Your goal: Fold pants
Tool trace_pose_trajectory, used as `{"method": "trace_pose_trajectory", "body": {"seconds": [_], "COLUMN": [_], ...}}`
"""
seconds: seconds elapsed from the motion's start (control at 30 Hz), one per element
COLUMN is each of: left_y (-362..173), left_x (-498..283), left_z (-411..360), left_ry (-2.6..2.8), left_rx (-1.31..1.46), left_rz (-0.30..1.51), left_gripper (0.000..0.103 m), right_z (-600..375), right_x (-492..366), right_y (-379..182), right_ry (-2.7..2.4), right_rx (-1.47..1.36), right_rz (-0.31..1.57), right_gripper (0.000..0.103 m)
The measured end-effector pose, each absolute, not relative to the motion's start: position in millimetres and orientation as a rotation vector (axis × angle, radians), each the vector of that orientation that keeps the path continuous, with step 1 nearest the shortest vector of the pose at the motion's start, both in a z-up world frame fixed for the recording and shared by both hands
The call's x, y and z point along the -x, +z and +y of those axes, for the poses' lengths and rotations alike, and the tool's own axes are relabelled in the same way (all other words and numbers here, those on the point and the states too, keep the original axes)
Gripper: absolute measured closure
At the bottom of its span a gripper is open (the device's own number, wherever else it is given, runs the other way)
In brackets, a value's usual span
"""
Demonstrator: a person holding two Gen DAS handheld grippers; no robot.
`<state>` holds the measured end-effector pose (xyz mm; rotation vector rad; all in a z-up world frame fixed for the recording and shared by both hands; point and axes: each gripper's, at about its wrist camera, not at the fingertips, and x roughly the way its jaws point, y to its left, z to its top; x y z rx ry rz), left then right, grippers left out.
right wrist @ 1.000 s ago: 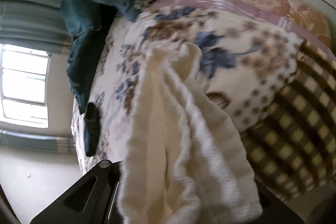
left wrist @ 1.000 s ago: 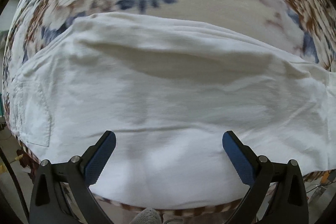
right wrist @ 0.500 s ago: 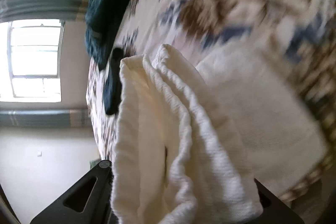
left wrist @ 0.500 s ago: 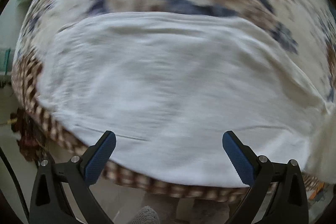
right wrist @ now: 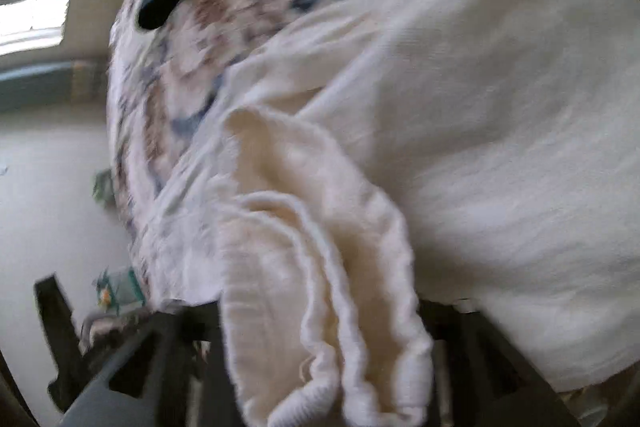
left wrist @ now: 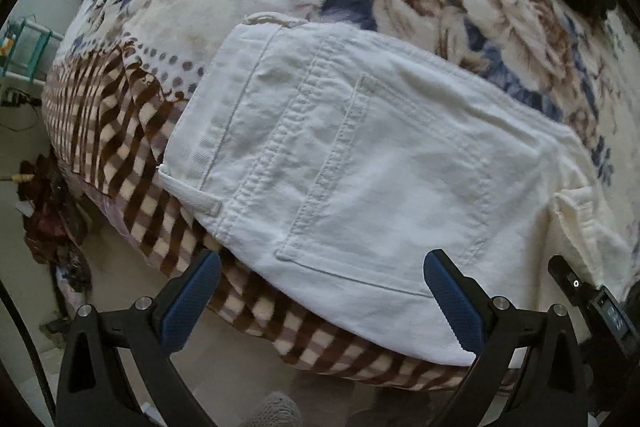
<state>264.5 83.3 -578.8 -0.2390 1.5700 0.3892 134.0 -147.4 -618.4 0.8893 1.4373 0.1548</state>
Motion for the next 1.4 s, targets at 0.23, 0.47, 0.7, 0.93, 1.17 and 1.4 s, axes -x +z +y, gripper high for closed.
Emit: {"method": "trace_pose_trajectory", "body": {"seconds": [0.23, 0.47, 0.7, 0.93, 1.17, 1.4], "left_y": [-564.6, -597.3, -643.2, -631.3, -613.8, -563.1], "left_x": [-282.2, -297.2, -307.6, -304.6, -294.2, -242.7], "left_z": [60.7, -20.3, -82.8, -64.7, -55.2, 26.8], "left_ry": [0.246, 0.080, -0.053, -0.015, 0.019, 0.195], "left_rx": [0.335, 0.376, 0.161, 0.178, 0.314, 0.599], "left_rz": [1.540, 1.615, 1.651, 1.549, 1.541, 1.340], "left_gripper": [0.000, 0.000, 0.077, 0.094, 0.080, 0.002], "right_z": [-181.0, -270.9, -321.4, -306.5, -289.8, -244.1], "right_x": [-131.2, -110.3, -95.4, -103.7, -116.0, -133.5], "right_y": [-551.6, -544.8, -578.8, -583.6, -589.1, -565.9], "right_ry": [0.270, -0.043, -0.170, -0.154, -0.154, -0.137], "right_rx": [-0.894, -0.733, -0.756, -0.695, -0.594, -0.367], "right_rz": [1.412, 1.435, 1.475, 1.510, 1.574, 1.625], "right_gripper": [0.019, 0.019, 0.019, 0.019, 0.019, 0.020]}}
